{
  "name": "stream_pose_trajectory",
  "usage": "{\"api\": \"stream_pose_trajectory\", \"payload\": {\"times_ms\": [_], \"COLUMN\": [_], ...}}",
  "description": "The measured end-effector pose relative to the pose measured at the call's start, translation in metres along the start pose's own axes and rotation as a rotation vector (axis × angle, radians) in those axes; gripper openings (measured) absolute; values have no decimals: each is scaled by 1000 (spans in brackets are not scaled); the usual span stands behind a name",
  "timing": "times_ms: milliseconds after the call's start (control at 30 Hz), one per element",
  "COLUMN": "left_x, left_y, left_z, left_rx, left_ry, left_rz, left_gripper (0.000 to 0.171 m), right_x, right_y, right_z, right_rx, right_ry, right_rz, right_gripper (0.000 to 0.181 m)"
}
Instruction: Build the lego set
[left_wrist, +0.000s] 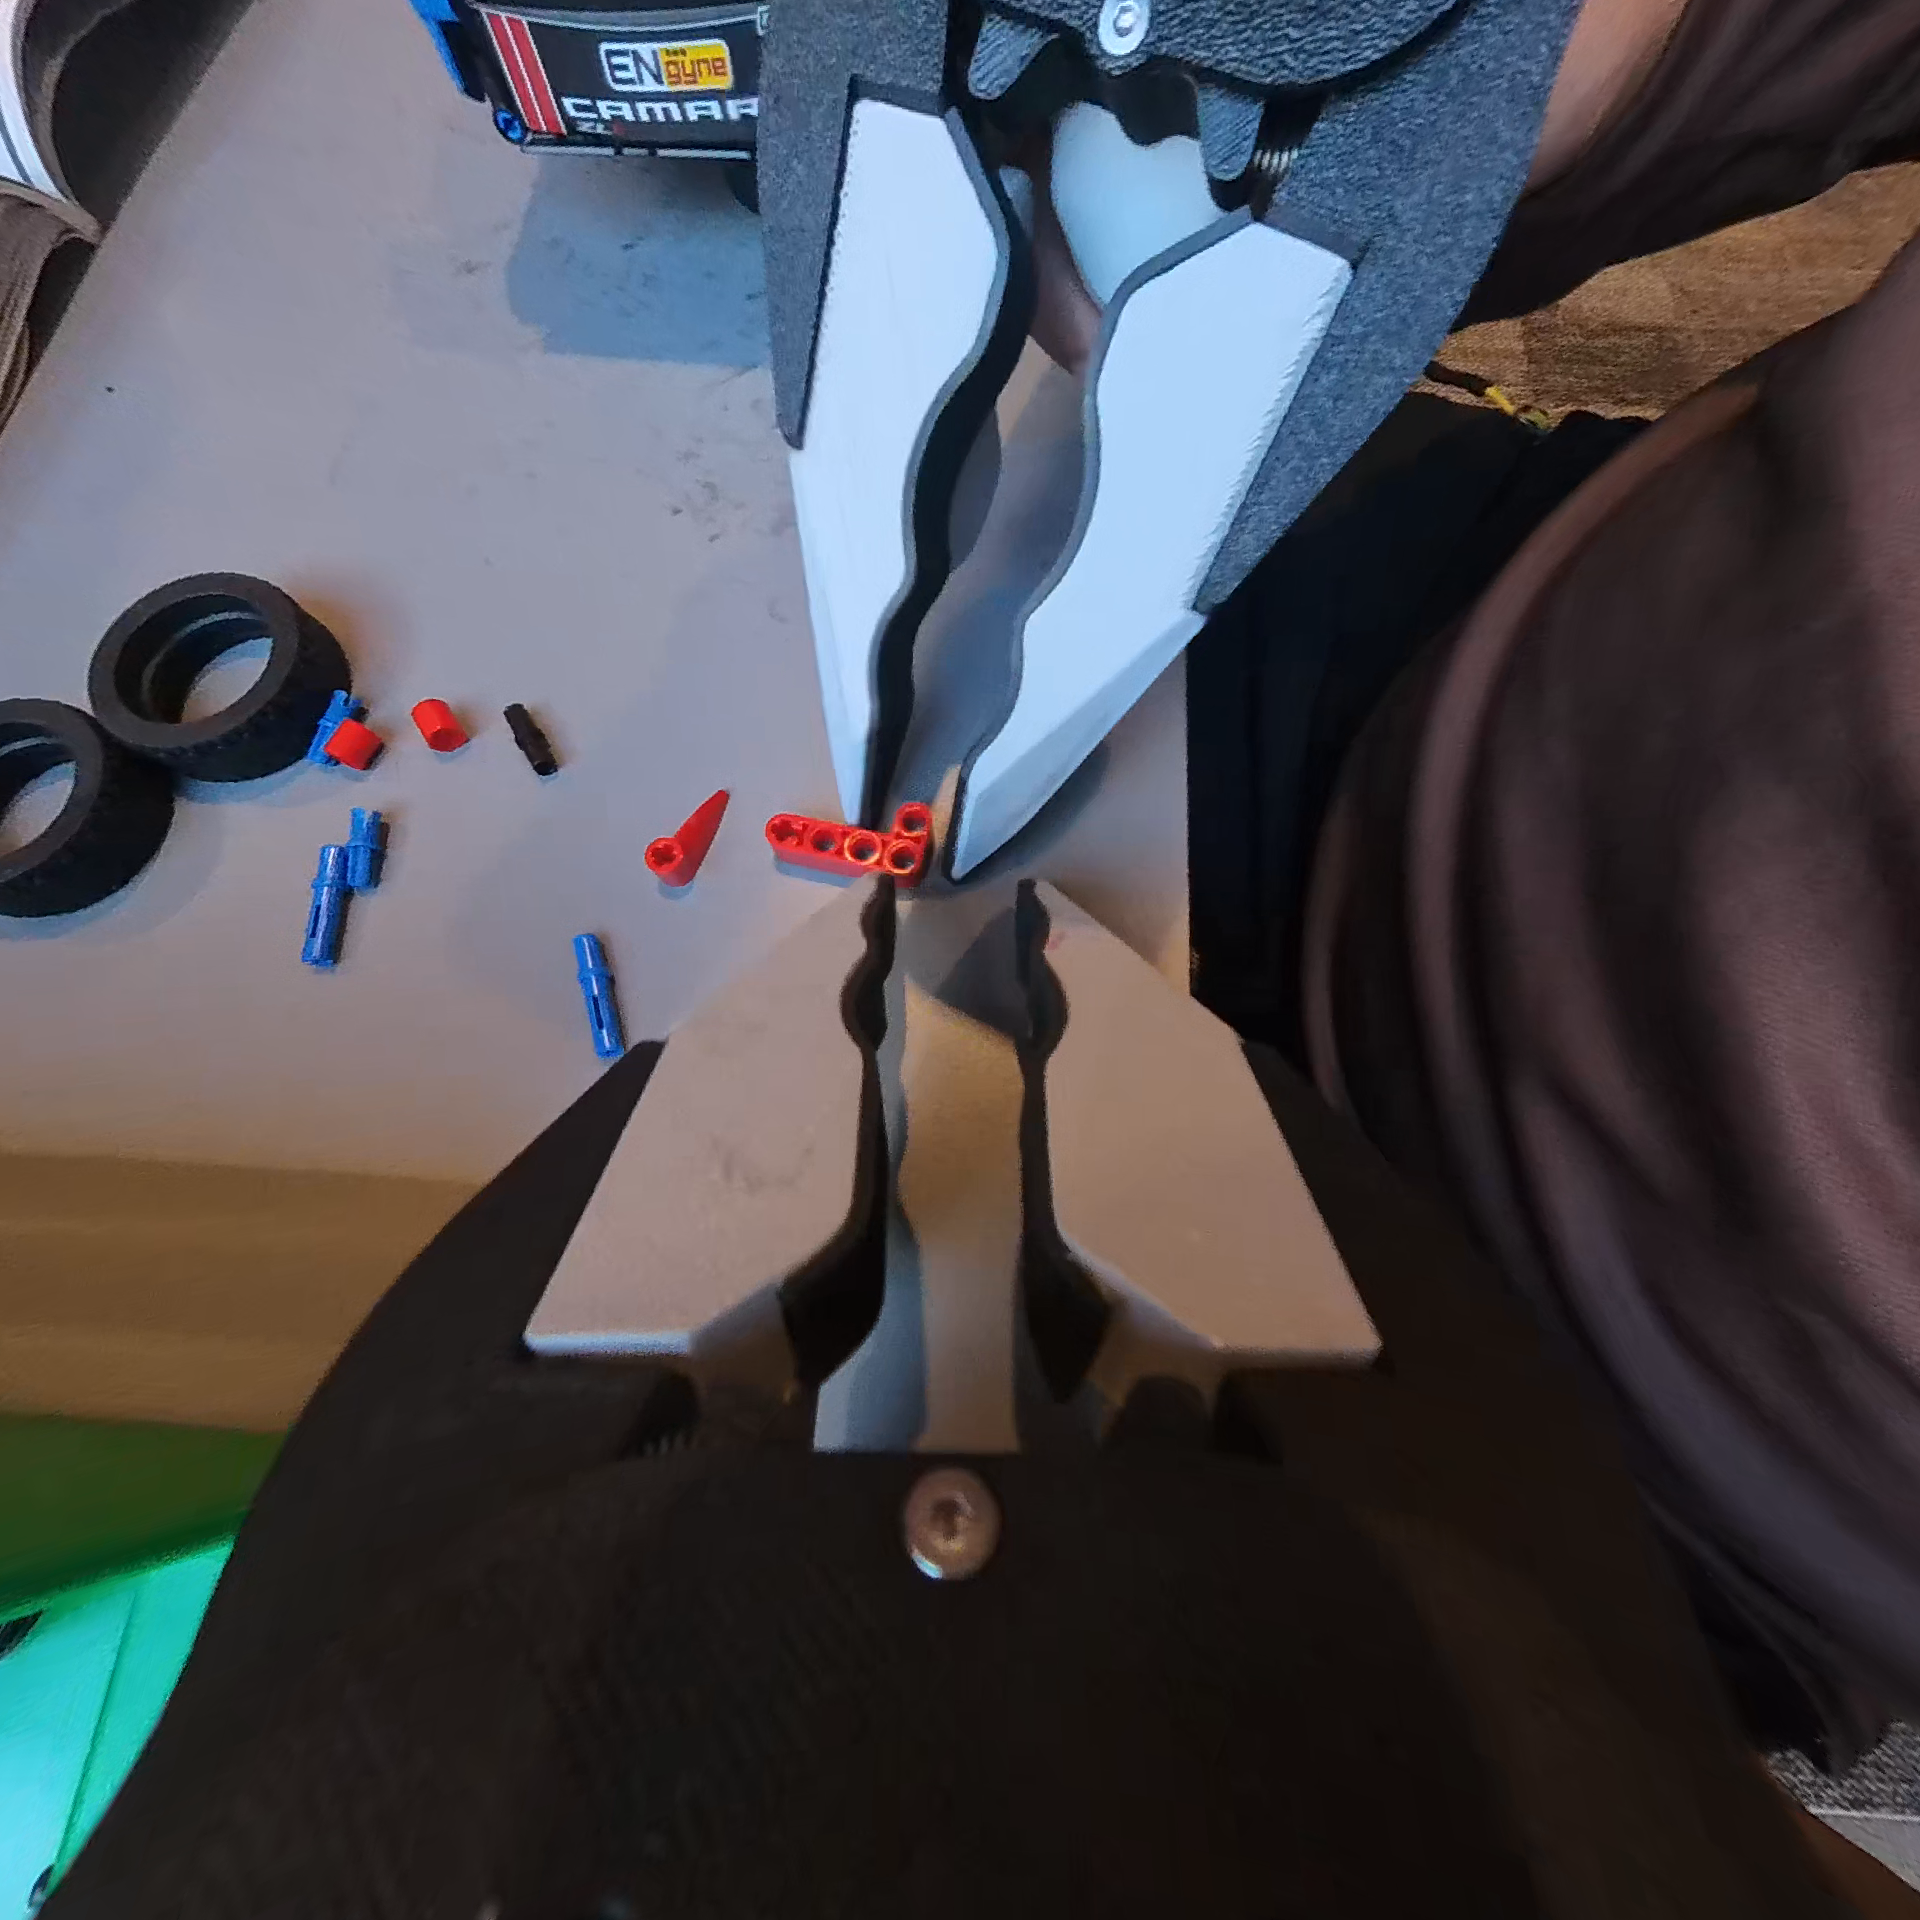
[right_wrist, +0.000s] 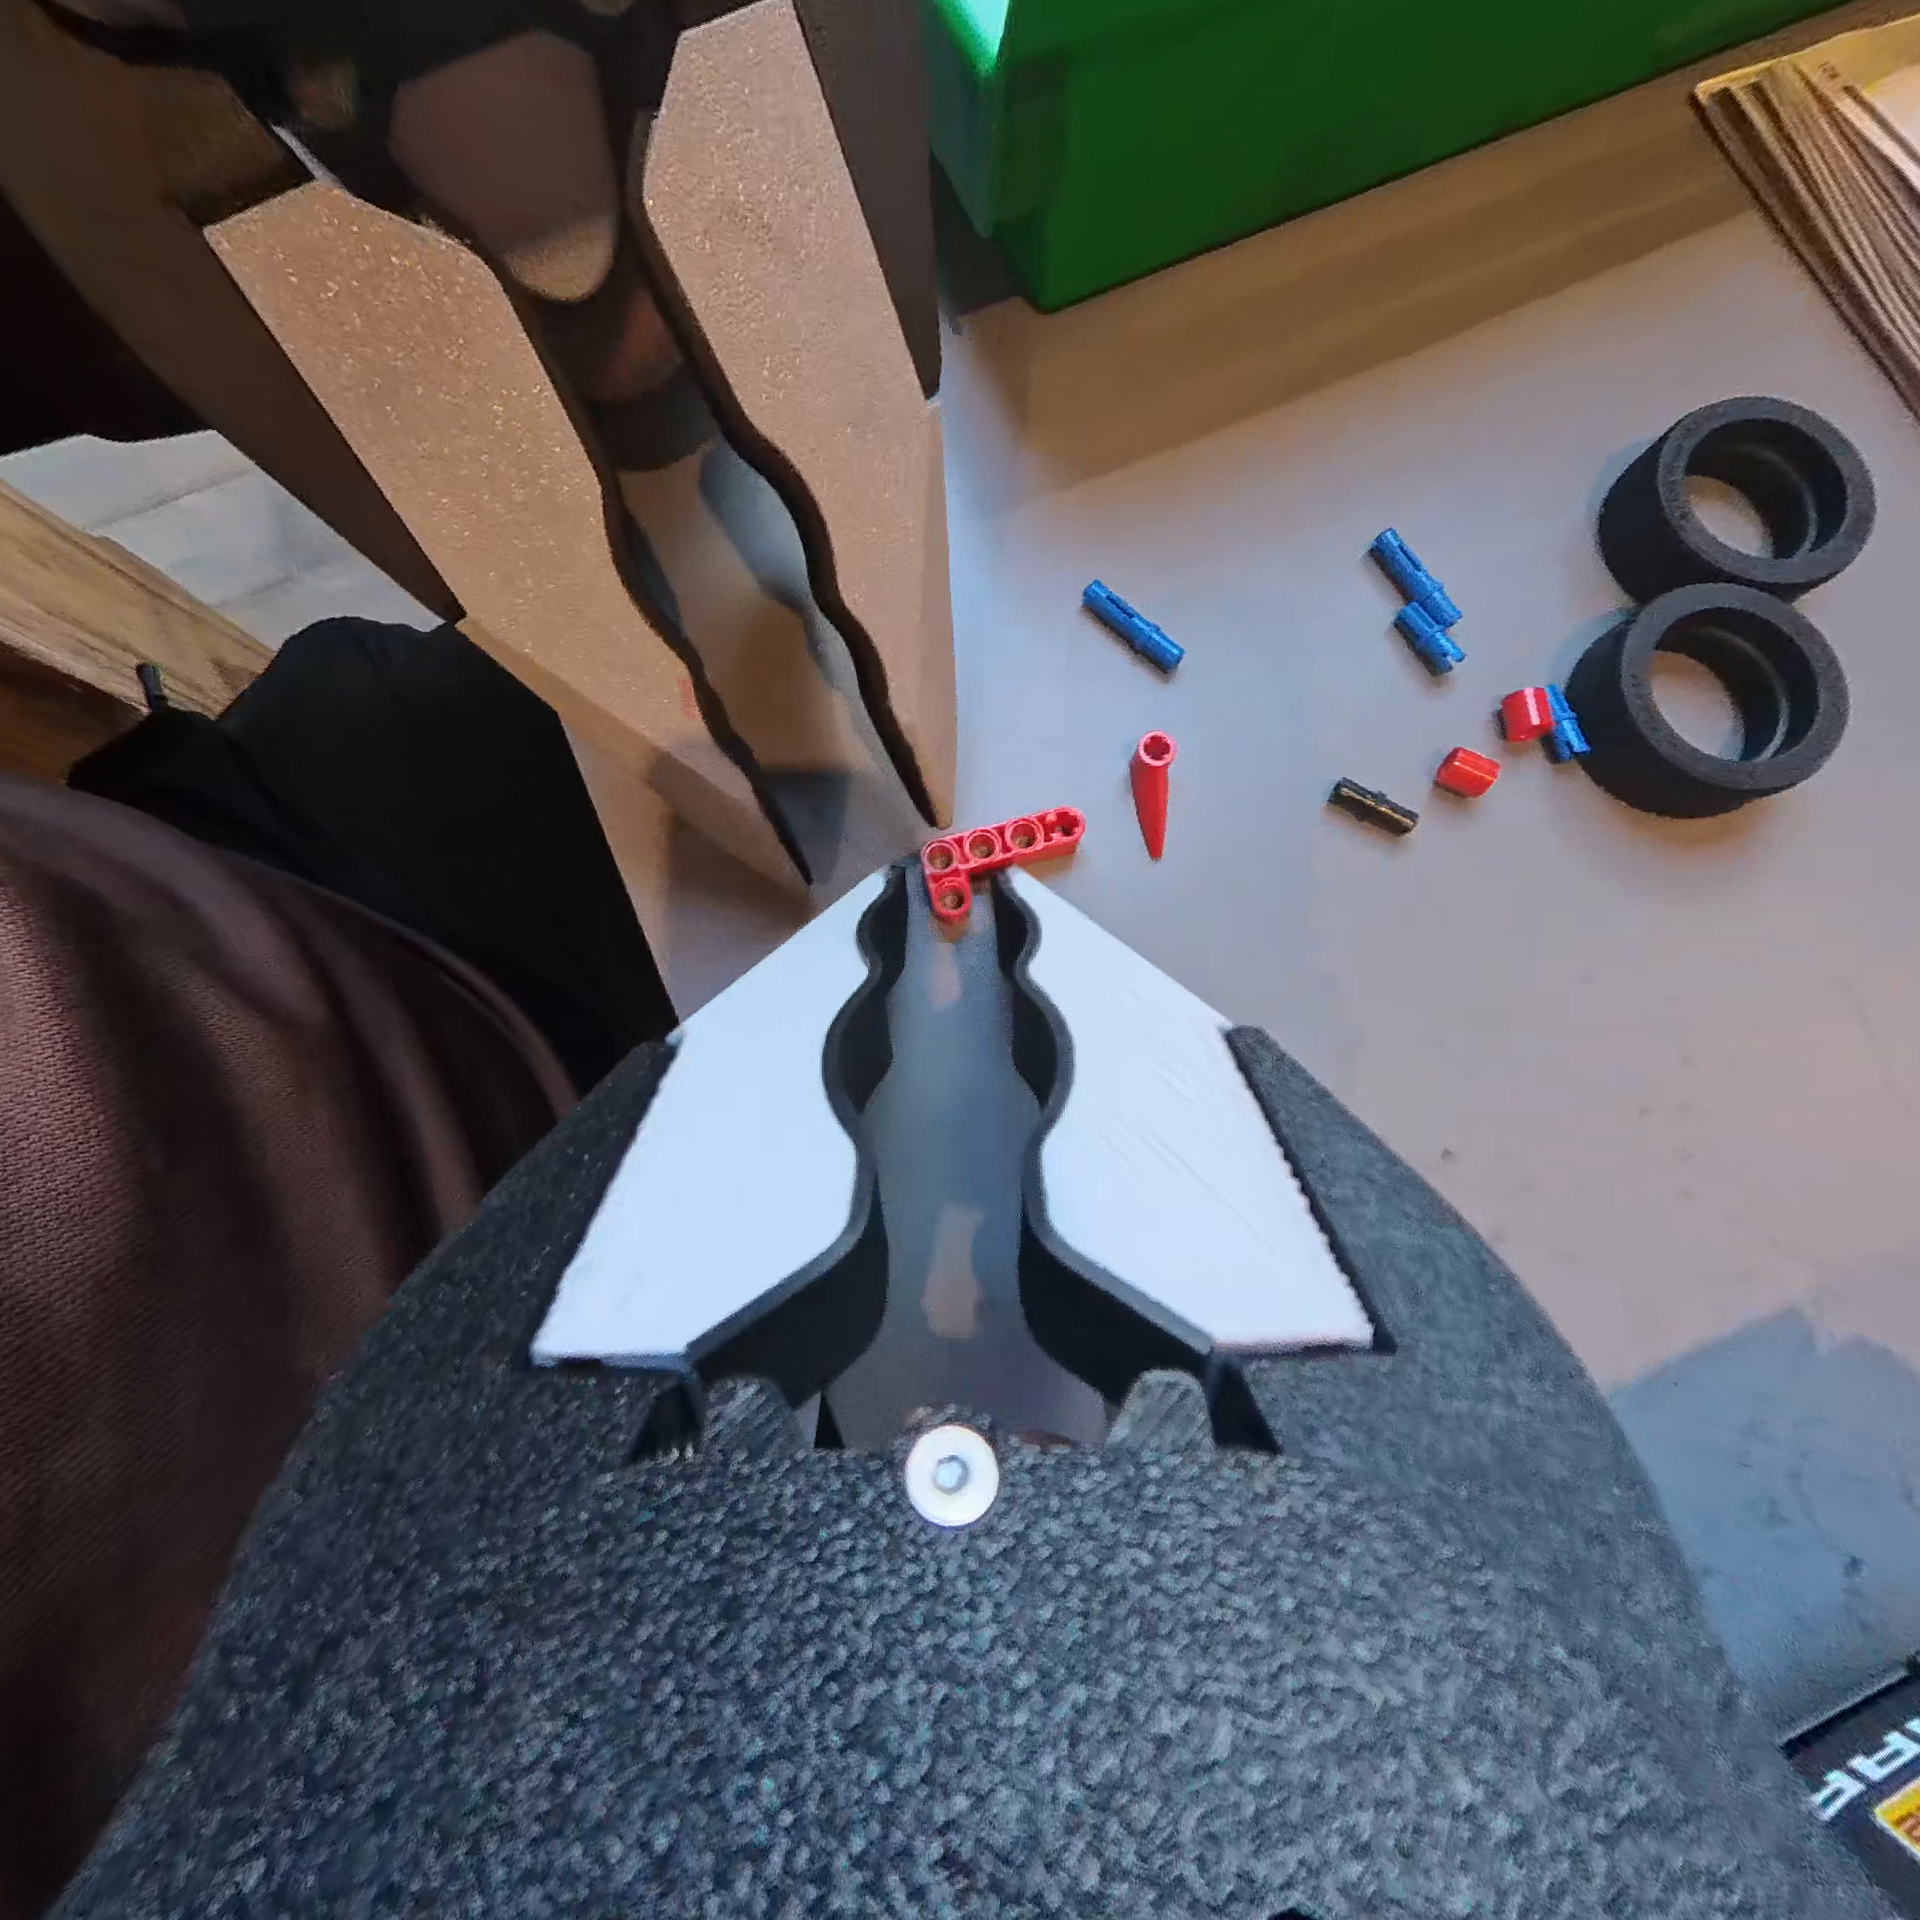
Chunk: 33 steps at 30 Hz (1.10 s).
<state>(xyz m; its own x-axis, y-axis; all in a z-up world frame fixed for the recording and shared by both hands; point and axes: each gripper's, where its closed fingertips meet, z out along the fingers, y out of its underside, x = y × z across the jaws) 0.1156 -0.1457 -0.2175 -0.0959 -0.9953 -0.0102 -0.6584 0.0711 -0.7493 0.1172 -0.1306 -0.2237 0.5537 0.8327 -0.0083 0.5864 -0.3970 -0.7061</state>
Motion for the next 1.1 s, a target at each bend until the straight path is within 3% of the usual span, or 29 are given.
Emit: {"api": "stream_pose_trajectory", "payload": {"times_ms": [267,367,567,767,833,1100], "left_x": [-4,-11,-19,-22,-24,-34], "left_y": [-6,-11,-20,-20,-20,-19], "left_z": [-5,-12,-23,-24,-25,-27], "left_rx": [51,110,197,194,202,197], "left_ry": [-28,-53,-102,-154,-170,-248], "left_rz": [-15,-46,-67,-33,-30,-25], "left_gripper": [23,27,29,31,31,31], "right_x": [-1,0,-6,-7,-8,-12], "right_y": [8,10,6,5,1,-2], "right_z": [-9,-13,-18,-11,-14,-18], "right_rx": [-15,4,107,145,181,231], "right_ry": [-10,0,34,73,78,-5], "right_rz": [-46,-32,-24,-67,-72,-16], "right_gripper": [10,21,25,31,42,39]}}
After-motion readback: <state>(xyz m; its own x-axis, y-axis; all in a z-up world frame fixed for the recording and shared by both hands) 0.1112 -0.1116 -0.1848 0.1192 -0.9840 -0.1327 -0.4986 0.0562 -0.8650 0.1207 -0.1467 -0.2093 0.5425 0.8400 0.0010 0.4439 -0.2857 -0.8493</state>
